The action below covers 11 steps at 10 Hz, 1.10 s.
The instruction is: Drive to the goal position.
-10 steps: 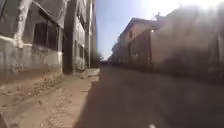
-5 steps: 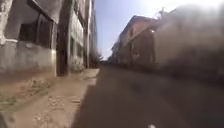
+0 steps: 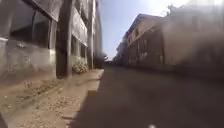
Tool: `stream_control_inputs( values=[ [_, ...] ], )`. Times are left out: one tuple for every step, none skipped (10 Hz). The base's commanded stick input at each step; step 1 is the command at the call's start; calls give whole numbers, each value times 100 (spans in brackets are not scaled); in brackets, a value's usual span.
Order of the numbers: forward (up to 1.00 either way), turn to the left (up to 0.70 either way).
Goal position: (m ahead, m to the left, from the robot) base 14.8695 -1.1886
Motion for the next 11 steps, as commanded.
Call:
stream_control_inputs(
  values=[
    [100, 0],
    [100, 0],
    [100, 0],
    [100, 0],
    [100, 0],
    [100, 0],
    [100, 0],
    [100, 0],
    [100, 0],
    [100, 0],
    [100, 0]
  ],
)
